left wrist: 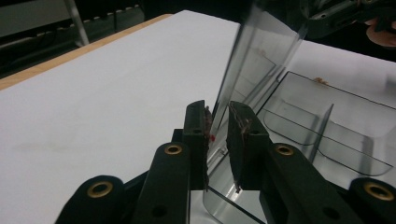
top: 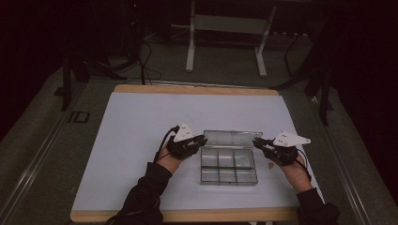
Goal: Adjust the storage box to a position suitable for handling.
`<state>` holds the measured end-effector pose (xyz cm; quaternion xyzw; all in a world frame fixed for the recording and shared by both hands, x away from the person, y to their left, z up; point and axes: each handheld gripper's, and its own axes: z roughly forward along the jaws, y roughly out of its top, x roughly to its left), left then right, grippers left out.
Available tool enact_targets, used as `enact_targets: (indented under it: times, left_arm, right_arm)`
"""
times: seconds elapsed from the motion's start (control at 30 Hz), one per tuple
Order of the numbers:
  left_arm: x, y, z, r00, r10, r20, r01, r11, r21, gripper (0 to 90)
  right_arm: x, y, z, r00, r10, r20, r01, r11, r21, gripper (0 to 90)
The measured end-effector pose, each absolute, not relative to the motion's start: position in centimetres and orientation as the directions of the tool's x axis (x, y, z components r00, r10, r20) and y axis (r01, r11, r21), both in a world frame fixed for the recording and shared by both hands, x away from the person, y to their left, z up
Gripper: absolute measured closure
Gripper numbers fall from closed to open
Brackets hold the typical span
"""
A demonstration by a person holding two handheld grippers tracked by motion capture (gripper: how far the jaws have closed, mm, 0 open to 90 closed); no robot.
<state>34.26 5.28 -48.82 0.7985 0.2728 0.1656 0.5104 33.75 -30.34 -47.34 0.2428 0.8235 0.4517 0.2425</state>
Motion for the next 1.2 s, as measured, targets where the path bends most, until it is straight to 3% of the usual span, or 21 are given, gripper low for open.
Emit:
enact_targets:
  times: [0.6,1.2]
  left_arm:
    - [35.9,4.9,-49.3,0.763,0.643,-0.070,0.318,-0.278,0.906,79.2]
    - [37.3,4.3,-50.0,0.744,0.659,-0.114,0.368,-0.262,0.892,66.3]
  right_arm:
    - [35.9,-29.4,-47.3,-0.745,0.646,-0.163,0.225,0.474,0.852,70.4]
    - [37.6,-28.5,-47.9,-0.727,0.671,-0.146,0.279,0.482,0.831,60.2]
